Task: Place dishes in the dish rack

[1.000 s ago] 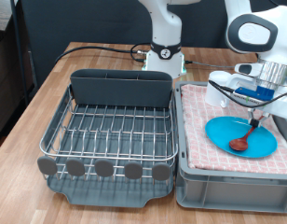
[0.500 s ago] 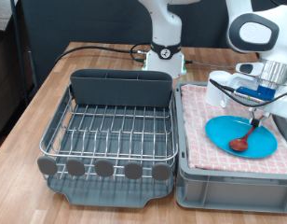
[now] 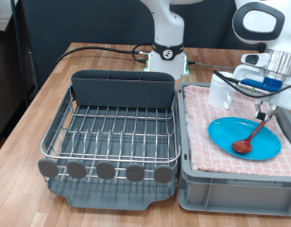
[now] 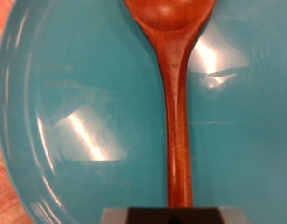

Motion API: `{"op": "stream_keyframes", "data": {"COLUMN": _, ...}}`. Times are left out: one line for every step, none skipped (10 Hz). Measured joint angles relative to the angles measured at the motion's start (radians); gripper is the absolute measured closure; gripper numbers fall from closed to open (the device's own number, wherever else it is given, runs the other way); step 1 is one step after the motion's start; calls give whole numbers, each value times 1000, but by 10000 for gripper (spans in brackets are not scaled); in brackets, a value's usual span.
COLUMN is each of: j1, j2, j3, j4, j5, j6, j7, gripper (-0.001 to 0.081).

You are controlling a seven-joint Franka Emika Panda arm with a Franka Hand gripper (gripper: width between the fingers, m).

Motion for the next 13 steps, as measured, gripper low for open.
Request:
{"op": "stream_keyframes", "data": {"j1": 0, "j2": -15, "j3": 3, "j4": -1, "j5": 23, "j6": -1, "j7": -7, "gripper": 804}}
{"op": "stream_keyframes", "data": {"j1": 0, "j2": -28, "j3": 8, "j4": -2, "j5": 50, "j6": -3, "j7": -18, "gripper": 804}}
{"op": "stream_keyframes", "data": {"j1": 0, "j2": -40, "j3": 15, "j4": -2, "j5": 73, "j6": -13, "j7": -25, "gripper": 804}}
{"op": "stream_keyframes", "data": {"j1": 0, "j2": -51, "j3": 21, "j4": -2, "j5": 93, "j6": -21, "j7": -33, "gripper": 804}}
{"op": "stream_keyframes", "data": {"j1": 0, "j2": -60, "j3": 28, "j4": -2, "j5": 108, "j6": -32, "j7": -34, "gripper": 804}}
{"op": "stream_keyframes", "data": {"j1": 0, "j2": -66, "j3": 35, "j4": -2, "j5": 126, "j6": -43, "j7": -40, "gripper": 804}}
{"op": "stream_keyframes", "data": {"j1": 0, "j2": -70, "j3": 42, "j4": -1, "j5": 146, "j6": -54, "j7": -47, "gripper": 798}}
{"op": "stream_keyframes", "data": {"j1": 0, "j2": -72, "j3": 47, "j4": 0, "j5": 175, "j6": -57, "j7": -64, "gripper": 798}}
{"op": "stream_keyframes", "data": {"j1": -1, "j2": -72, "j3": 52, "j4": 1, "j5": 208, "j6": -57, "j7": -93, "gripper": 612}}
{"op": "stream_keyframes", "data": {"j1": -1, "j2": -72, "j3": 53, "j4": 2, "j5": 223, "j6": -57, "j7": -118, "gripper": 612}}
{"op": "stream_keyframes", "data": {"j1": -2, "j2": -71, "j3": 53, "j4": 2, "j5": 223, "j6": -57, "j7": -129, "gripper": 436}}
{"op": "stream_keyframes", "data": {"j1": -2, "j2": -70, "j3": 51, "j4": 2, "j5": 211, "j6": -57, "j7": -130, "gripper": 276}}
{"op": "stream_keyframes", "data": {"j1": -2, "j2": -65, "j3": 48, "j4": 2, "j5": 191, "j6": -54, "j7": -130, "gripper": 276}}
